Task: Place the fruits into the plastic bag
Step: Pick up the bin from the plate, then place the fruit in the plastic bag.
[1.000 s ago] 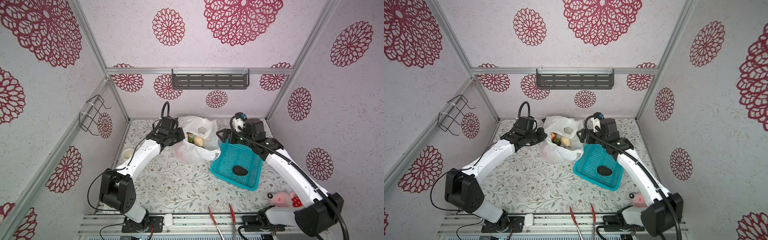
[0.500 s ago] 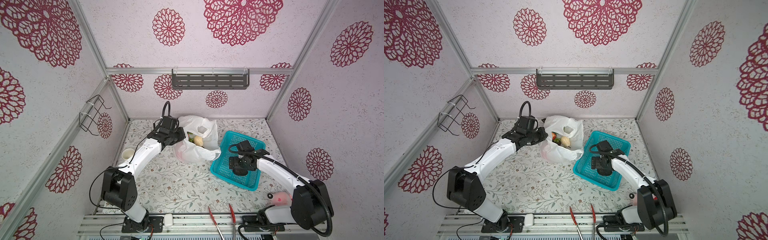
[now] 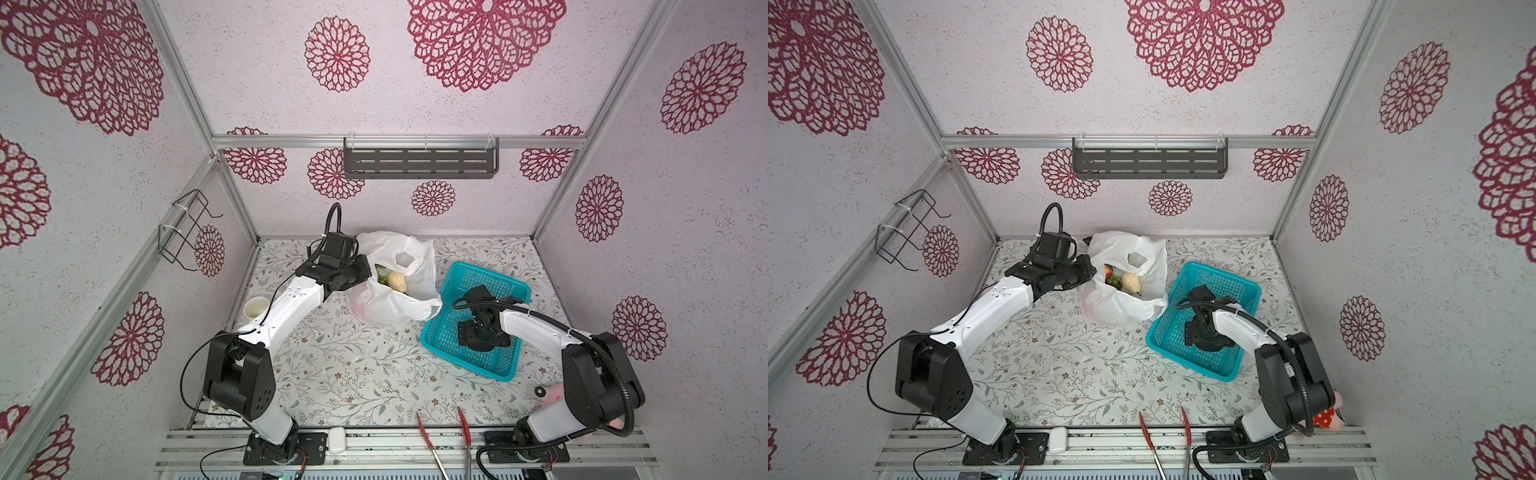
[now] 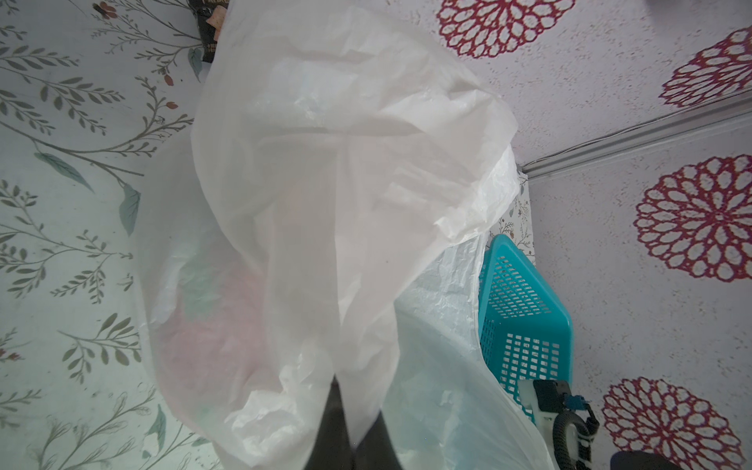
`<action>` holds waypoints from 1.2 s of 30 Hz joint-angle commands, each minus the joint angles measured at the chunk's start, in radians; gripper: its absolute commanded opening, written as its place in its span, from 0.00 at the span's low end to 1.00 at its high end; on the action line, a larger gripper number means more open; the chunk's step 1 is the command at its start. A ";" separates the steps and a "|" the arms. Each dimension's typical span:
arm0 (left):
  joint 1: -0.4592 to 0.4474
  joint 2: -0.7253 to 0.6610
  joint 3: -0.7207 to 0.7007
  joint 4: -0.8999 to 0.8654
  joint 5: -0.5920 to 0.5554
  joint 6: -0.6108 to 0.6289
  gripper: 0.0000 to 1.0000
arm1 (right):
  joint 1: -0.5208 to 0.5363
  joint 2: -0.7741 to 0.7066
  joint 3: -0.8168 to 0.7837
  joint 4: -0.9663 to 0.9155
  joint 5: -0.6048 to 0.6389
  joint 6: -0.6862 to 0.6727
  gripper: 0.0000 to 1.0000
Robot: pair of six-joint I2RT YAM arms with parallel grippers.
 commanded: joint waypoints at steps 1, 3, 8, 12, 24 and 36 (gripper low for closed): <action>-0.004 0.010 0.034 0.001 0.010 0.006 0.00 | -0.004 0.024 0.020 0.004 -0.010 0.047 0.89; -0.004 0.007 0.035 -0.005 0.008 0.005 0.00 | -0.007 0.043 0.025 0.012 -0.026 0.054 0.80; -0.004 -0.001 0.032 -0.009 0.004 0.008 0.00 | -0.021 0.067 0.052 0.014 -0.019 0.053 0.63; -0.004 -0.003 0.032 -0.009 0.003 0.008 0.00 | -0.040 0.070 0.070 0.025 -0.039 0.060 0.46; -0.005 -0.004 0.021 0.000 0.005 0.007 0.00 | -0.009 -0.097 0.268 0.212 -0.144 0.060 0.39; -0.005 -0.048 0.003 -0.016 -0.047 -0.003 0.00 | 0.208 0.291 0.721 0.246 -0.632 -0.056 0.44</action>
